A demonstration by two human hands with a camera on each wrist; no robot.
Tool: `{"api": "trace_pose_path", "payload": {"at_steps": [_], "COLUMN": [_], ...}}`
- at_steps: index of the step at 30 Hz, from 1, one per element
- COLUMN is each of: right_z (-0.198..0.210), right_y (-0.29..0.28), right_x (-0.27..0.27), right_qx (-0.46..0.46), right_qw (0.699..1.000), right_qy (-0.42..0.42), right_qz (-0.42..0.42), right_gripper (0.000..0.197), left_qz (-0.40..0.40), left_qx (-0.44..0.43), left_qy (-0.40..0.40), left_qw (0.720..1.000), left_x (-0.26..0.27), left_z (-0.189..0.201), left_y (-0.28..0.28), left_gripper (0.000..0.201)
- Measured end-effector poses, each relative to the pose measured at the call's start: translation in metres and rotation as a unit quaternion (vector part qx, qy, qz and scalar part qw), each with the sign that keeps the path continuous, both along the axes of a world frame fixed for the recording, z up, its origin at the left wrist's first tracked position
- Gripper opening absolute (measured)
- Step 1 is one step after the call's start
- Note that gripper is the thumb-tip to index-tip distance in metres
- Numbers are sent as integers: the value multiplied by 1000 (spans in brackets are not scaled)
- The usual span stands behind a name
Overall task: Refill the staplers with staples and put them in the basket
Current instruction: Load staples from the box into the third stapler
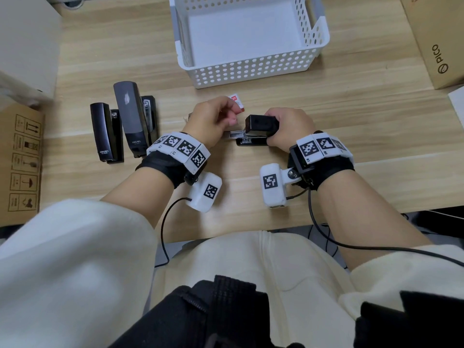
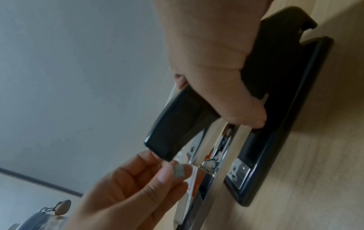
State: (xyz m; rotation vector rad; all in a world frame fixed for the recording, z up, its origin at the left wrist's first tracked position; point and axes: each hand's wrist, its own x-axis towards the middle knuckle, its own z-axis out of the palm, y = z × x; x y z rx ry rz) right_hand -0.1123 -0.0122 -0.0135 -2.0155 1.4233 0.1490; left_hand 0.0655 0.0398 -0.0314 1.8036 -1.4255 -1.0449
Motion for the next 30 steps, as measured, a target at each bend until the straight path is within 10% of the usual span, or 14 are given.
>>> {"api": "trace_pose_path", "payload": {"at_steps": [11,30], "right_z": [0,3], "right_y": [1,1], "right_x": [0,-1], "right_qx": [-2,4], "right_qw": [1000,1000], "right_qy": [-3,-3], "right_qz": [-1,1], "right_gripper": [38,37], "left_qz": [131,177], "left_qx": [65,65], "left_qy": [298,258], "left_qw": [943,948], "left_x": [1,1], "left_z": [14,15], "left_y": [-2,-2], "left_gripper": [23,23]}}
